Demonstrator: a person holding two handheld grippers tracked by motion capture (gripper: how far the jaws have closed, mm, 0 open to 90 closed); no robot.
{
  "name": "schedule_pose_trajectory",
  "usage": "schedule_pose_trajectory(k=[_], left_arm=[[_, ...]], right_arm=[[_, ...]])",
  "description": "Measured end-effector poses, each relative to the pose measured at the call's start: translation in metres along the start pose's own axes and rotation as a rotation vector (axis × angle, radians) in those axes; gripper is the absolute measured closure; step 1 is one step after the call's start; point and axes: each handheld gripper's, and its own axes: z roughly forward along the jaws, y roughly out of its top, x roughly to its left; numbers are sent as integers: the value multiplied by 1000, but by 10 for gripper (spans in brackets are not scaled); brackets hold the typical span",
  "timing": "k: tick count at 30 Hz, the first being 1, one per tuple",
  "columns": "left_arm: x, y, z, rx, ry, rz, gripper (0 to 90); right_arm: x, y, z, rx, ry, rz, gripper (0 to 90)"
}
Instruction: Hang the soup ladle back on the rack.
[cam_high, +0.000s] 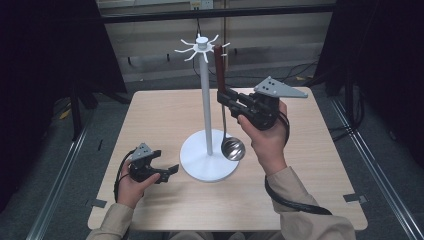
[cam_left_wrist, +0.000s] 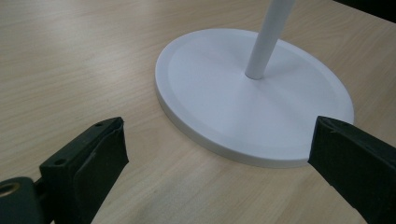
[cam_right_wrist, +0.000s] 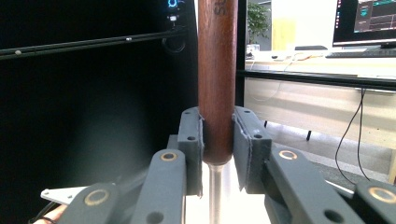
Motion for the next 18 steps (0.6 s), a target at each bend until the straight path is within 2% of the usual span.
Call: schedule_pose_trajectory(k=[18], left_arm=[[1, 0, -2, -2, 7, 2, 40]], right_arm=[[1, -1, 8, -4, -6, -4, 747]])
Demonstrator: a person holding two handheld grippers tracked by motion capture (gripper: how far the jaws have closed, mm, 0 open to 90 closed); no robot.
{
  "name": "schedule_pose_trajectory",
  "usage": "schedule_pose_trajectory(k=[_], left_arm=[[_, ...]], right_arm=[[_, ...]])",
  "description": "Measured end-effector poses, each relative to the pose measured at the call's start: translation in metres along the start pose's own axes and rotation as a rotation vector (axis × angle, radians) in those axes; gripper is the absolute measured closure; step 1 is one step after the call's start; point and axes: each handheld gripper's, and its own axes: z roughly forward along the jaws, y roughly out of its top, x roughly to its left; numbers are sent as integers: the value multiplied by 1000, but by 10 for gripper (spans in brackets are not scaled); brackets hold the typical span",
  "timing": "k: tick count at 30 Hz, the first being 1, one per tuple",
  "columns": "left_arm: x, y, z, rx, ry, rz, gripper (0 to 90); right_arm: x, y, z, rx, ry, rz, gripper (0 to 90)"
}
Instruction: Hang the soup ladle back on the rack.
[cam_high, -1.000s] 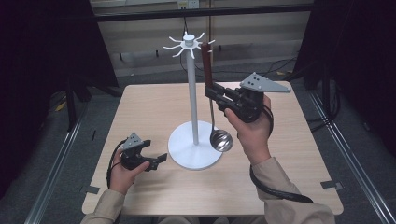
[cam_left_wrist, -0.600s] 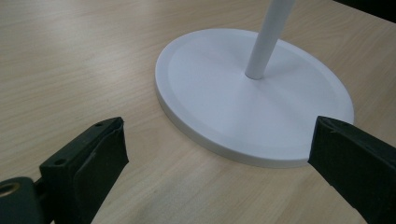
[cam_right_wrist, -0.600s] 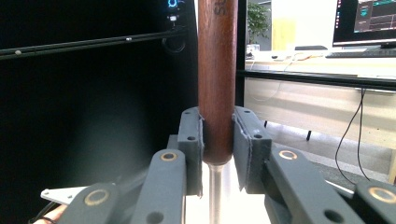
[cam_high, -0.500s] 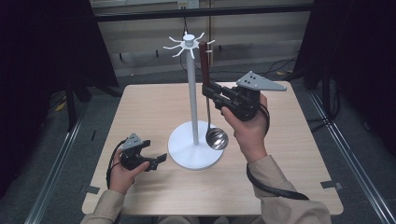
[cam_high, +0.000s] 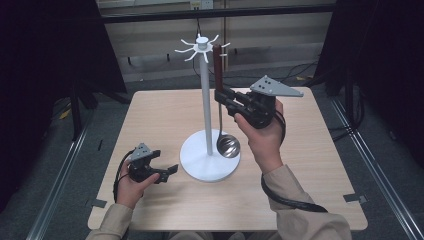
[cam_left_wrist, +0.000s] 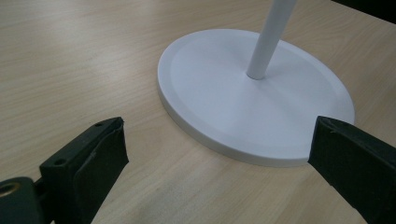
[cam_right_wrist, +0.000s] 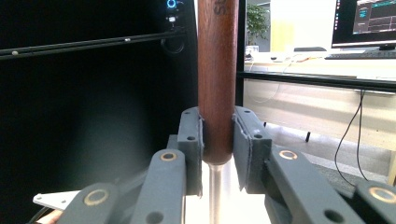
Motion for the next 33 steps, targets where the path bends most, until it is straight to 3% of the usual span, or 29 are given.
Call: schedule_pose_trajectory(k=[22, 33], left_arm=[[0, 0, -1, 1, 2, -2, 40], [2, -1, -5, -4, 12, -12, 40]], right_arm=[[1, -3, 1, -5, -16, -23, 734], [-1, -3, 0, -9, -27, -12, 604]])
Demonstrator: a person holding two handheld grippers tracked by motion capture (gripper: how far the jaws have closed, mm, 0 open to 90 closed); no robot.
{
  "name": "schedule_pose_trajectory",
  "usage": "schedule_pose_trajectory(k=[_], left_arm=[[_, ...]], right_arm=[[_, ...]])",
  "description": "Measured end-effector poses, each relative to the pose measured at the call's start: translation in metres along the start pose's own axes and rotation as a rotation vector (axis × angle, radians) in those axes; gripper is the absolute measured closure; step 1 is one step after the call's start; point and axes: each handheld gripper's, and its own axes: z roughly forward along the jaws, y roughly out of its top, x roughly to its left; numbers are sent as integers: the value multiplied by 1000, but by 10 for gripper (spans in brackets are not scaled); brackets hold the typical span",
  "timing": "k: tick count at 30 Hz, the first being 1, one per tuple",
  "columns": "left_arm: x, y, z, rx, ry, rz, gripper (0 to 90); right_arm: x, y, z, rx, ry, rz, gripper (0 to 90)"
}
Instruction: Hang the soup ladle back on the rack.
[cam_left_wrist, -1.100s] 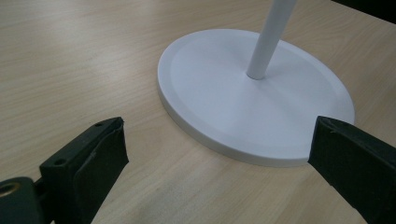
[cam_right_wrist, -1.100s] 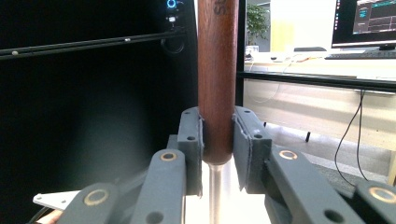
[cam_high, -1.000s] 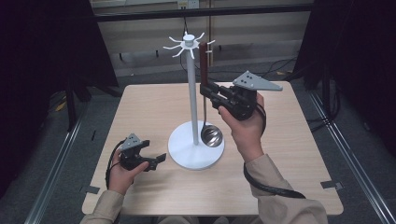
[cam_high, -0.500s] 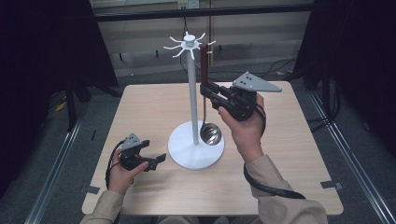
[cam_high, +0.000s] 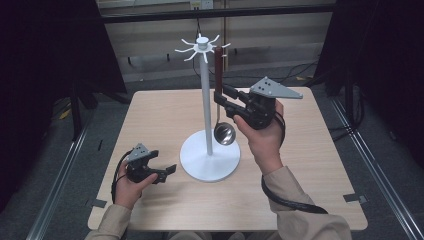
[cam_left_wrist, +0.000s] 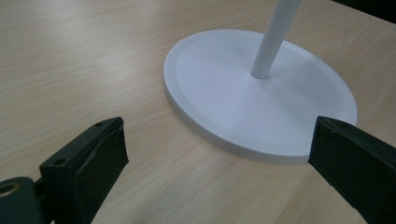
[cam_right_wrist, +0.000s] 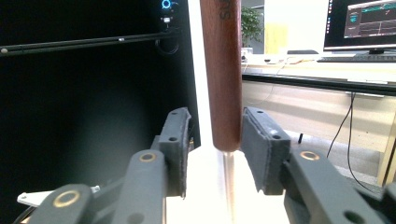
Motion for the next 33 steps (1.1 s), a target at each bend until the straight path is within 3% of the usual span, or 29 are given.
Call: schedule_pose_trajectory(k=[9, 12, 22, 33], left_arm=[[-1, 1, 3, 8, -11, 11, 40], [-1, 1, 3, 6, -7, 10, 40], [-3, 1, 5, 15, -11, 14, 40], [-4, 0, 6, 16, -7, 14, 40]], right_arm=[[0, -2, -5, 17, 2, -7, 468], [0, -6, -9, 31, -5, -30, 427], [-7, -17, -24, 52, -5, -22, 301], [-18, -32, -41, 67, -19, -19, 238]])
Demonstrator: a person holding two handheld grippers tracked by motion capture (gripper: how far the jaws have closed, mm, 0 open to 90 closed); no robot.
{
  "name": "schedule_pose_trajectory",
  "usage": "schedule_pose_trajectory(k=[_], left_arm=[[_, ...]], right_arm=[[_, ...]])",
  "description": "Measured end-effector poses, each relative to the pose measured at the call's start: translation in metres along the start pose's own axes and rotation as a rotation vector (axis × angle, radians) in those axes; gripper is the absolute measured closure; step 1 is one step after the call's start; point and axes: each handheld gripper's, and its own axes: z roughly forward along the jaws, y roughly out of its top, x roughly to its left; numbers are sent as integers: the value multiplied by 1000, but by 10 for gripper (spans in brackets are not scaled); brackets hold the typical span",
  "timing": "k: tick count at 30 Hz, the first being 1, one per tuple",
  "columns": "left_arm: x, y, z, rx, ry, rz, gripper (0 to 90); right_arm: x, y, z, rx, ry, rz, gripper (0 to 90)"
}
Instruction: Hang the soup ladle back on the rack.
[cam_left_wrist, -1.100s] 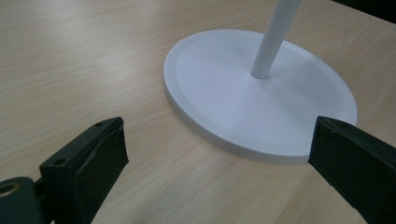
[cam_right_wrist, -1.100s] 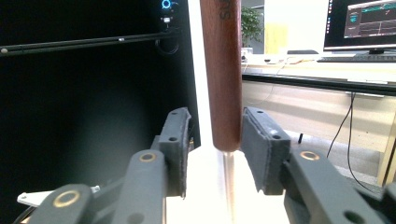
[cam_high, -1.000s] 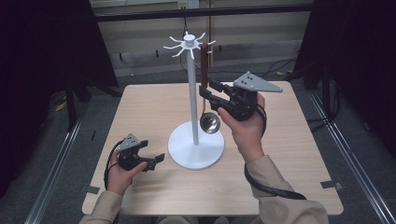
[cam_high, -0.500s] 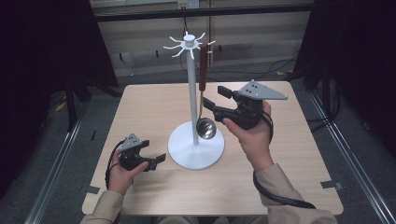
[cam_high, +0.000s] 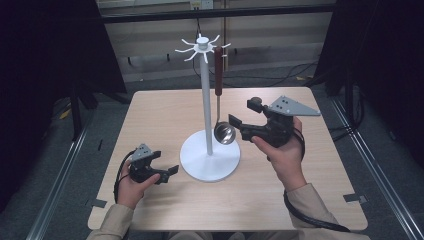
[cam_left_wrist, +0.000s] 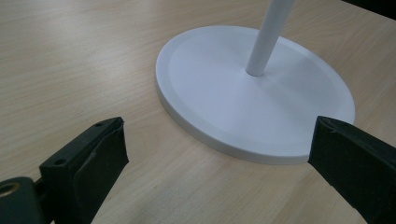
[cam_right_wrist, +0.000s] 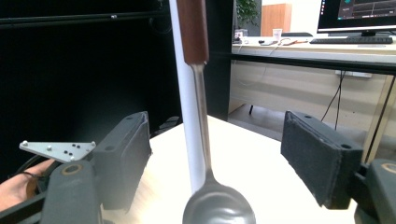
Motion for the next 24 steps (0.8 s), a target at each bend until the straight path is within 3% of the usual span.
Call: schedule_pose_trajectory(k=[24], left_arm=[[-1, 0, 1, 2, -8, 2, 40]], right_arm=[[-10, -31, -30, 56, -22, -16, 211]])
